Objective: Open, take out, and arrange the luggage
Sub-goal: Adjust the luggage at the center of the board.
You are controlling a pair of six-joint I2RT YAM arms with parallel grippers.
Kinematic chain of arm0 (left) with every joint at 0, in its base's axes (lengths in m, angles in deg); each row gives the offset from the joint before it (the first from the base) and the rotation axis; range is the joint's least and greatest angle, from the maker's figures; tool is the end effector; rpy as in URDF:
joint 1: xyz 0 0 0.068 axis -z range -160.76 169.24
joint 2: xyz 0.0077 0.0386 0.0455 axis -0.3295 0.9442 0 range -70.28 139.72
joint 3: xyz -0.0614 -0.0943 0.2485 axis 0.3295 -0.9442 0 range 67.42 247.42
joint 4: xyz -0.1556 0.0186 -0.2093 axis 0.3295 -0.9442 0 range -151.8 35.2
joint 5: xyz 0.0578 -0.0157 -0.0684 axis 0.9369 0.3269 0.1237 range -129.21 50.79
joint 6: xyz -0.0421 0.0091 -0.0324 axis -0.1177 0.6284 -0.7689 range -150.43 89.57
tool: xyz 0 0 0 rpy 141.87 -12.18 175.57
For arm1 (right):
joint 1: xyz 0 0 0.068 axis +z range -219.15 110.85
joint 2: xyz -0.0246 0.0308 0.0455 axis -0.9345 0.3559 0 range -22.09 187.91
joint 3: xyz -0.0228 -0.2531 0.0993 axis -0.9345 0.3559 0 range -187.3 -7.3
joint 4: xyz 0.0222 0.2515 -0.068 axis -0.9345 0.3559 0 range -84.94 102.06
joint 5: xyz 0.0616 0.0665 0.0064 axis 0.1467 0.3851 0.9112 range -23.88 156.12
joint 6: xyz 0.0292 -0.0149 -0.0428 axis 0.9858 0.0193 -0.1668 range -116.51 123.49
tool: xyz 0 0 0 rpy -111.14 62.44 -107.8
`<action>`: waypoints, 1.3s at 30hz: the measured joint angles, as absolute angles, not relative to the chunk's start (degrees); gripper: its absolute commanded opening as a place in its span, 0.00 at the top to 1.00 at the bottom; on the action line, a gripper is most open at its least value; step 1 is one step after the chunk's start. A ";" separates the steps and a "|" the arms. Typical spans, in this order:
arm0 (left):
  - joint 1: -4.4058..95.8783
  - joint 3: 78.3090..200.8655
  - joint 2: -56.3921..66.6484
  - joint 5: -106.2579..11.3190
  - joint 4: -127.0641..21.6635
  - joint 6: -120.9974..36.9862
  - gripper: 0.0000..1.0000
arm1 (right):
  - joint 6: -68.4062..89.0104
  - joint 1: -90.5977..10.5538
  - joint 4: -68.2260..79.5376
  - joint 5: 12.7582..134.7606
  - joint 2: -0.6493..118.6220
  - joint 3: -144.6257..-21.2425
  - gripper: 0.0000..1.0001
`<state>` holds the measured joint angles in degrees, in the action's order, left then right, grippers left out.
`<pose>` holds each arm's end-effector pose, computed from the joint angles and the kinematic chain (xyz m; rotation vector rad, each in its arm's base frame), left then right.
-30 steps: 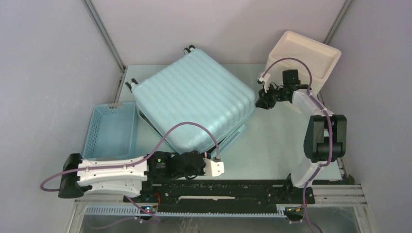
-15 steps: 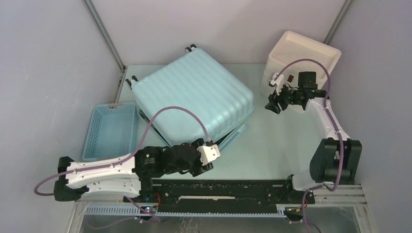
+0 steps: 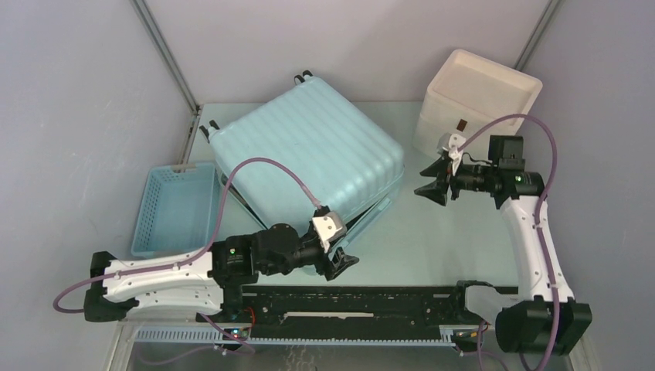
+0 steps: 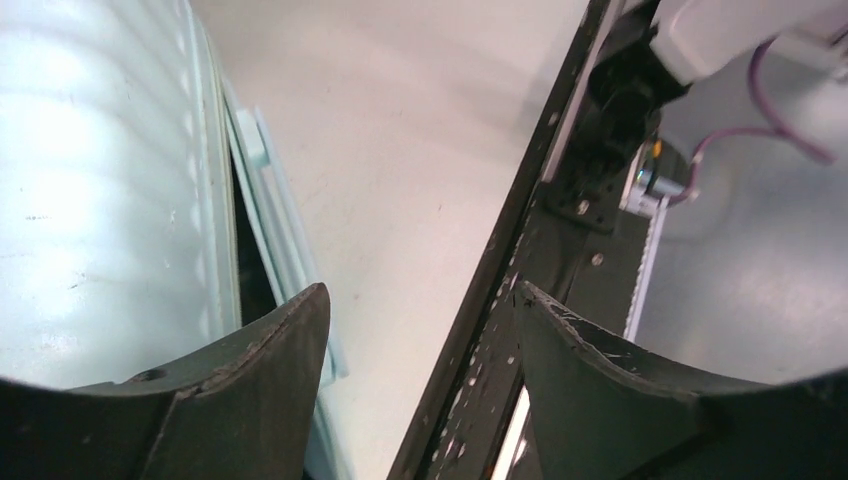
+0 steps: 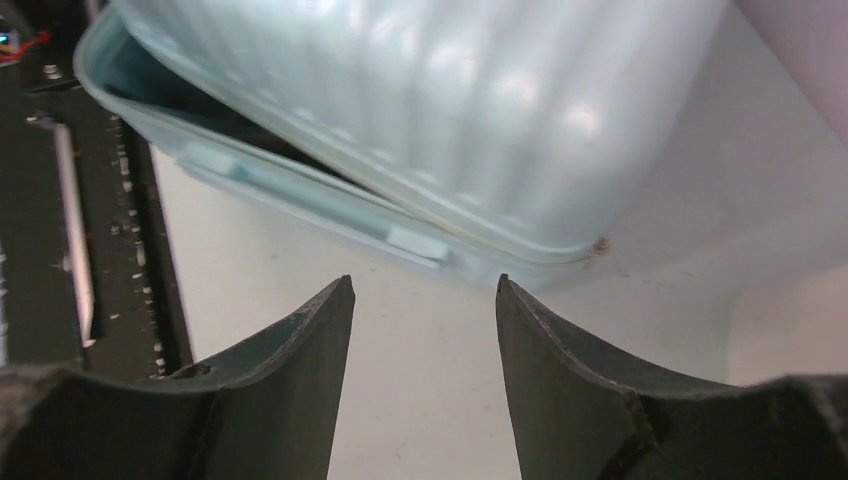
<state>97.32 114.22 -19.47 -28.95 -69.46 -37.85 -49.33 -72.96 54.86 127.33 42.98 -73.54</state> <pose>0.0486 -0.1994 0.3261 1.0398 1.6873 -0.8333 0.2144 0.0171 0.3495 -1.2068 1.5961 0.6673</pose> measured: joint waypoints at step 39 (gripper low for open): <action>95.66 116.19 3.83 -23.11 -45.92 -53.21 0.06 | -40.96 -76.96 46.71 133.45 37.83 -58.50 0.35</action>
<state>95.66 116.19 3.83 -23.11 -45.92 -53.21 -40.96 -76.96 46.71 133.45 37.83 -58.50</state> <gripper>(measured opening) 0.959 0.649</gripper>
